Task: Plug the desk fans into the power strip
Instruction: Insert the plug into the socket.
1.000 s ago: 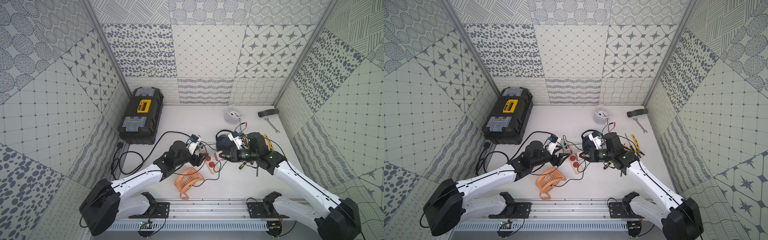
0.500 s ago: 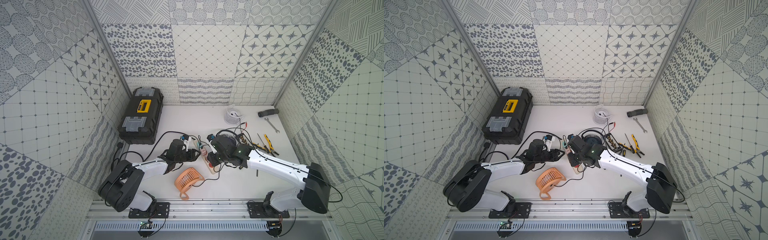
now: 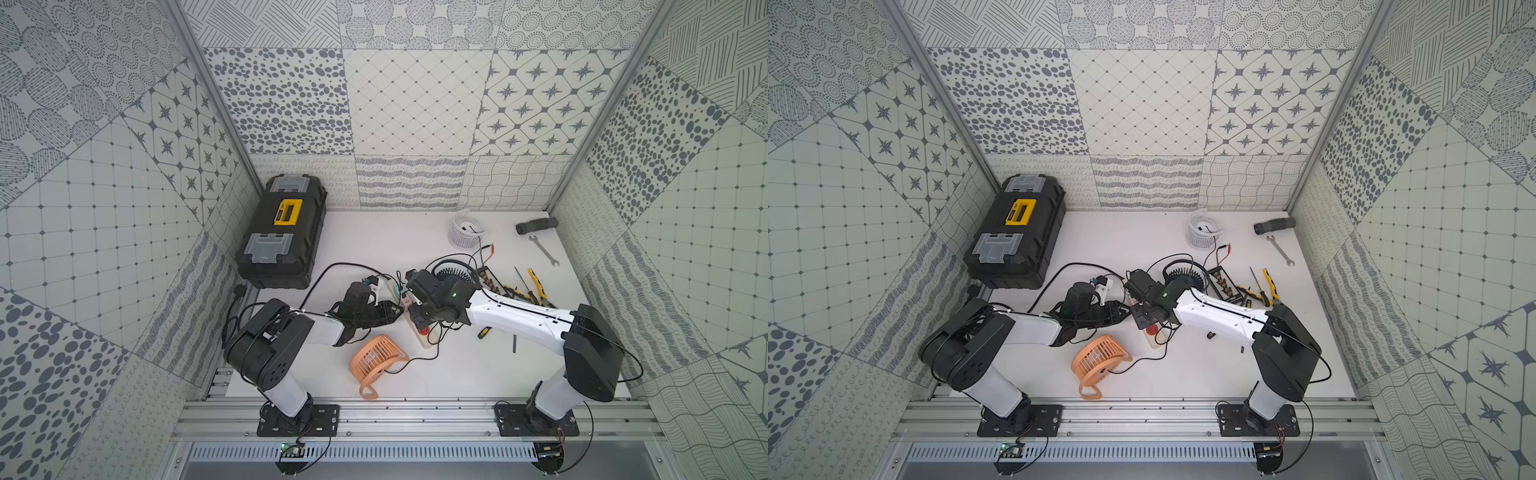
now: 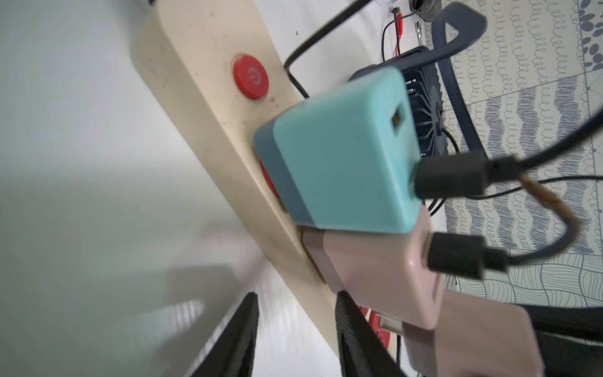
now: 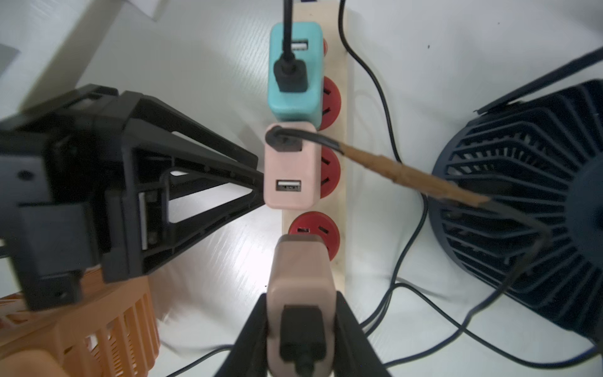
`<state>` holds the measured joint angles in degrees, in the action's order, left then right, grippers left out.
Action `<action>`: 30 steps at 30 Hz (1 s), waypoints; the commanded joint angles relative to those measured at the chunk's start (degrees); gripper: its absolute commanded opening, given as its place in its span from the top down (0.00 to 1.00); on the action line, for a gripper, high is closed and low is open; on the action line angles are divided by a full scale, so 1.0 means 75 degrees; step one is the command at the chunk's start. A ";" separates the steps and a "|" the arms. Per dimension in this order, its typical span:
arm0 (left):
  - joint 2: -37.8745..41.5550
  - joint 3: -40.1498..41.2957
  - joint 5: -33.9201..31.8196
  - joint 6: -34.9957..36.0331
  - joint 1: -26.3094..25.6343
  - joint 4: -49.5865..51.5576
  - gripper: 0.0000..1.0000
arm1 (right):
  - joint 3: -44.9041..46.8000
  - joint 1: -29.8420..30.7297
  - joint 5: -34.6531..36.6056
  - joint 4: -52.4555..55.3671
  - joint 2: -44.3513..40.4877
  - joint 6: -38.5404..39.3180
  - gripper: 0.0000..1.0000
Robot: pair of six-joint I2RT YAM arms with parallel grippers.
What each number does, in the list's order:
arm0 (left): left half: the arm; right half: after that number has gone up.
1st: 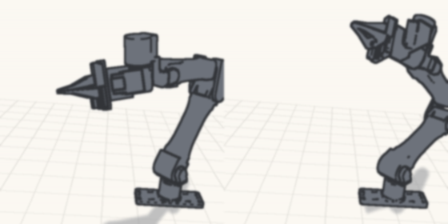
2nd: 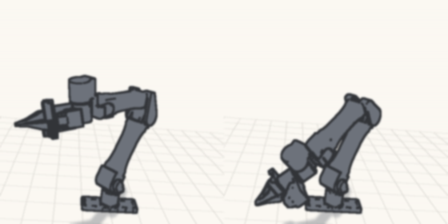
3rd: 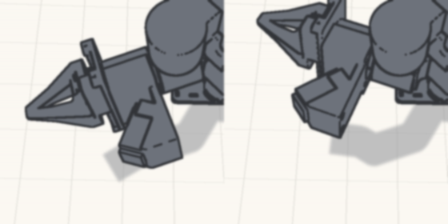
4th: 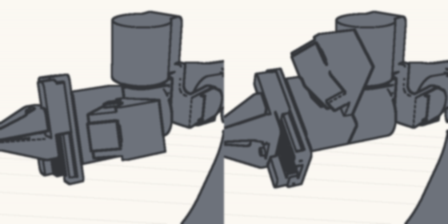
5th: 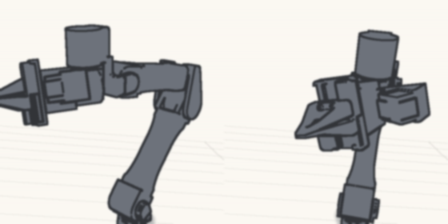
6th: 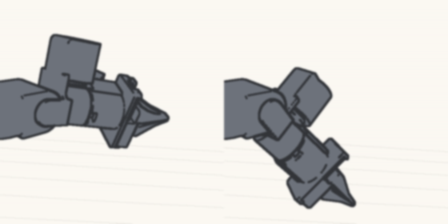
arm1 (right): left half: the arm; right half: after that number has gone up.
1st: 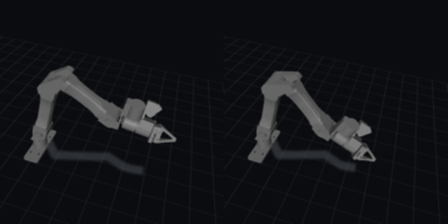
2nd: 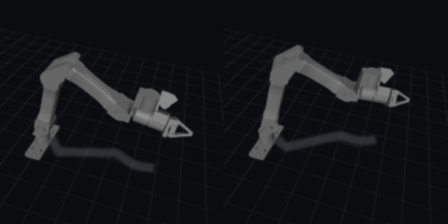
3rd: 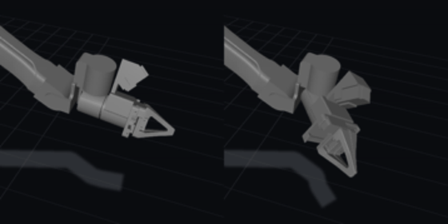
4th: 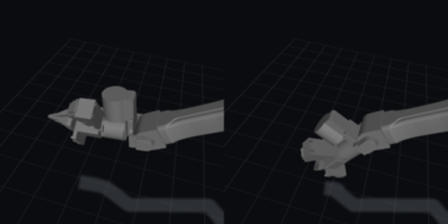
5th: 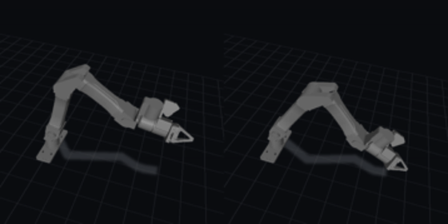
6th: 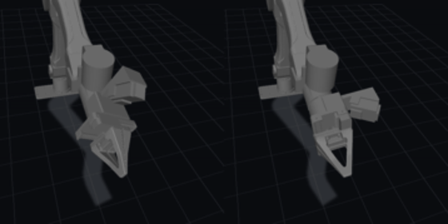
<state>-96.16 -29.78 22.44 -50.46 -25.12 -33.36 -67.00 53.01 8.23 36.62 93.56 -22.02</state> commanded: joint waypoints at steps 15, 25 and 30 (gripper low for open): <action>-0.0329 0.0010 0.0137 -0.0228 0.0045 -0.0766 0.61 | -0.0195 -0.0189 -0.0025 -0.0363 0.0335 0.0135 0.98; -0.0371 0.0013 0.0092 -0.0170 0.0045 -0.0731 0.62 | -0.0039 -0.0190 -0.0175 -0.0395 0.0465 0.0060 0.97; -0.0451 -0.0010 0.0096 -0.0152 0.0045 -0.0731 0.62 | 0.0123 -0.0190 -0.0066 -0.0313 0.0620 0.0053 0.98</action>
<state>-98.91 -29.71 22.46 -52.31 -24.91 -36.25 -67.07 51.72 7.09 34.57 95.94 -21.82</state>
